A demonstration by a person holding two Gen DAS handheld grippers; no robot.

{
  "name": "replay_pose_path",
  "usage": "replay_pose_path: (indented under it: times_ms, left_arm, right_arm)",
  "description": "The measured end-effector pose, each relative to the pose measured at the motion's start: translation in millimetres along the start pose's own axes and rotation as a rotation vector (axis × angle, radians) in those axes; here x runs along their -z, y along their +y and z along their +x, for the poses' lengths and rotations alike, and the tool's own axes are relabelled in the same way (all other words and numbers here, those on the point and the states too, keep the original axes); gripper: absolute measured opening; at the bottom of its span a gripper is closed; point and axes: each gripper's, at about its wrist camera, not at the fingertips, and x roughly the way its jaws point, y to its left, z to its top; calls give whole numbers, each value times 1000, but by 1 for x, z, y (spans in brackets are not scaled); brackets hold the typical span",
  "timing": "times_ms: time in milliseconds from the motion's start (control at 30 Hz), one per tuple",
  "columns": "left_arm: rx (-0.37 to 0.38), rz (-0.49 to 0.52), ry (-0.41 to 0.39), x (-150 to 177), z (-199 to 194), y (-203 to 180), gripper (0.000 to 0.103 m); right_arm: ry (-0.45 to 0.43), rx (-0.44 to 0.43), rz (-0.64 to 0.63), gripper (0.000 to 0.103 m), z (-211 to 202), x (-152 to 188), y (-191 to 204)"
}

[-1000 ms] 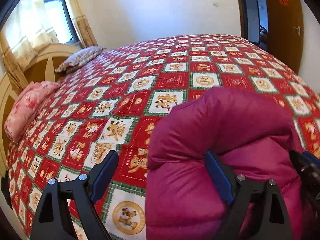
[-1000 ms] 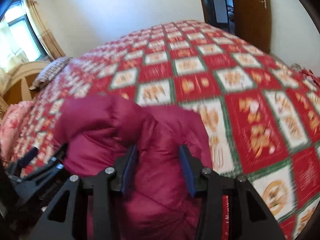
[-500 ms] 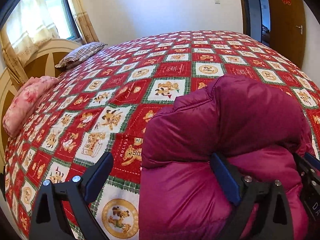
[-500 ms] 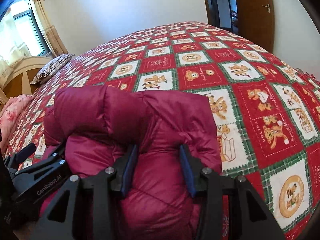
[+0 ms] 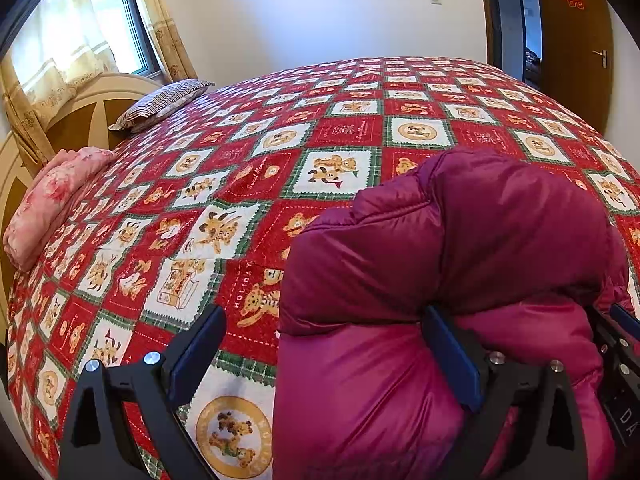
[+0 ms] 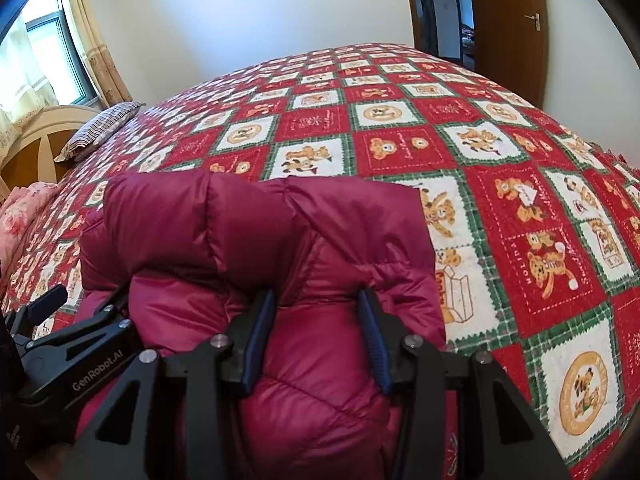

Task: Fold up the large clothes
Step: 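Grasp the folded jacket bundle with both tools and press it together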

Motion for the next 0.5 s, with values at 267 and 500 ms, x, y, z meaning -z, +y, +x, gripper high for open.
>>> replay_pose_path:
  times_ms: [267,500]
  left_arm:
    - [0,-1,4,0,1,0,99]
    - [-7,-1,12,0,4,-1,100]
  right_arm:
    - [0,22,-18,48,2,1,3]
    - [5,39,-33,48,4,0,6]
